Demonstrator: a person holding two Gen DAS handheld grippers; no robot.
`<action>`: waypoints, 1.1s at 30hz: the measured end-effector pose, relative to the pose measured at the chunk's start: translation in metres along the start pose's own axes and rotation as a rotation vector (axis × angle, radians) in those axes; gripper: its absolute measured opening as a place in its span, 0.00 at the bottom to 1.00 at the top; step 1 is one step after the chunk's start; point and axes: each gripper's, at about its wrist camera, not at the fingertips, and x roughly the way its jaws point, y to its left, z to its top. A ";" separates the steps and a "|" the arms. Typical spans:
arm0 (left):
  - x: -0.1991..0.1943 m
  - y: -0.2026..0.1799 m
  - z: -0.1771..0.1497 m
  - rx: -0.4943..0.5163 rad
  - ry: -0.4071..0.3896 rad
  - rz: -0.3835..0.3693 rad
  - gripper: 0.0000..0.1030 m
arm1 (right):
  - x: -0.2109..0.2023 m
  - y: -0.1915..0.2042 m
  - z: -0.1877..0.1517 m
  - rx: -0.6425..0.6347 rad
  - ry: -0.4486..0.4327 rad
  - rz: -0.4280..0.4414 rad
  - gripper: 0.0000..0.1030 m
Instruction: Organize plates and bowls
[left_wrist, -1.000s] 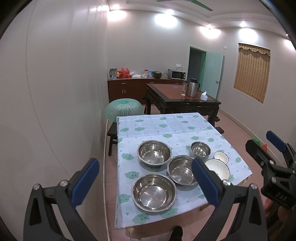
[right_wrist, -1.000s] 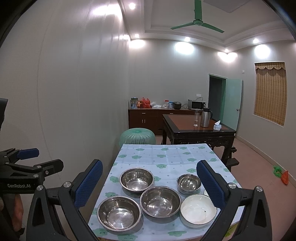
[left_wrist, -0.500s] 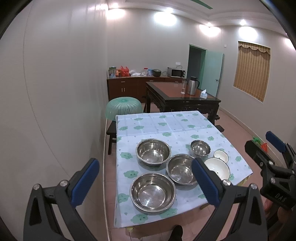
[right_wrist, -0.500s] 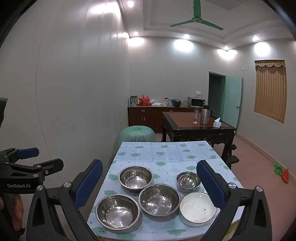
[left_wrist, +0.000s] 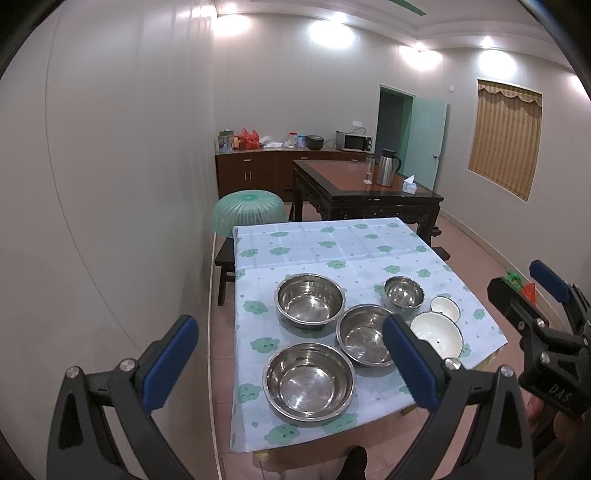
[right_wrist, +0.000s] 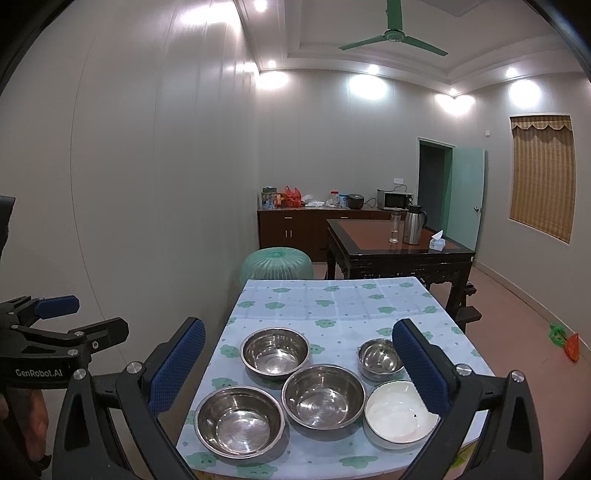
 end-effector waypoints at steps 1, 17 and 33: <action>0.001 0.002 0.000 -0.001 0.001 0.001 0.98 | 0.001 0.001 0.000 0.000 -0.001 0.002 0.99; 0.027 0.013 0.000 -0.024 0.043 0.009 0.98 | 0.027 0.005 -0.001 -0.016 0.046 0.031 0.99; 0.114 0.015 0.012 -0.148 0.196 0.003 0.98 | 0.108 -0.020 -0.002 -0.030 0.169 0.091 0.99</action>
